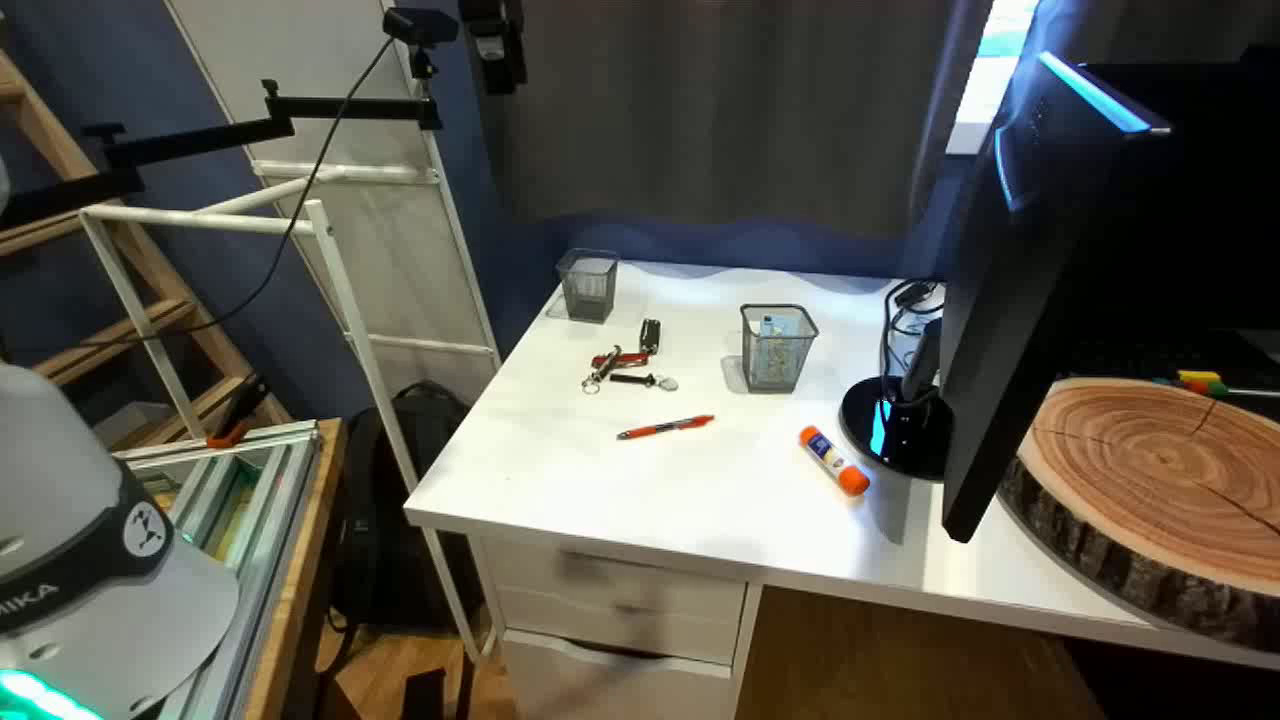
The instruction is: Pick up the paper glue stick and put it in the desktop pen and pencil basket
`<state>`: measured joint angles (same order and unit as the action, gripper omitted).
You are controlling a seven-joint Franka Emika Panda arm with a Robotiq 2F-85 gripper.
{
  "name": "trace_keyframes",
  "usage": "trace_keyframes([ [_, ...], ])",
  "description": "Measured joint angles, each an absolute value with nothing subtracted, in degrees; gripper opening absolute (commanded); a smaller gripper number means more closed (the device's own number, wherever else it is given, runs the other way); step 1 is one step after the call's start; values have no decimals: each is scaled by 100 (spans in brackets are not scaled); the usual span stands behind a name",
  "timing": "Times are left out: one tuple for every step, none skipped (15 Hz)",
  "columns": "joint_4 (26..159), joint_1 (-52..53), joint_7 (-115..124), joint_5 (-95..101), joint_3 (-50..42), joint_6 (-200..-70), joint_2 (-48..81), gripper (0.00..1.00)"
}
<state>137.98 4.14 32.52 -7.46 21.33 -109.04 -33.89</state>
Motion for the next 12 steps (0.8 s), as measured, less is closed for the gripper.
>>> trace_keyframes([
  [13798,414,3252,-746,2133,-10904,-3389,100],
  [13798,414,3252,-746,2134,-10904,-3389,100],
  [13798,414,3252,-746,2133,-10904,-3389,100],
  [13798,414,3252,-746,2133,-10904,-3389,100],
  [13798,414,3252,-746,2133,-10904,-3389,100],
  [13798,414,3252,-746,2133,-10904,-3389,100],
  [13798,415,3252,-740,2130,-10904,-3389,100],
  [13799,402,3356,-739,2124,-10939,-3389,100],
  [13811,357,3578,-717,2114,-11059,-3388,100],
  [13844,279,3764,-698,2074,-11187,-3380,100],
  [13913,171,3886,-672,1993,-11339,-3361,100],
  [14025,33,3949,-640,1869,-11531,-3326,100],
])
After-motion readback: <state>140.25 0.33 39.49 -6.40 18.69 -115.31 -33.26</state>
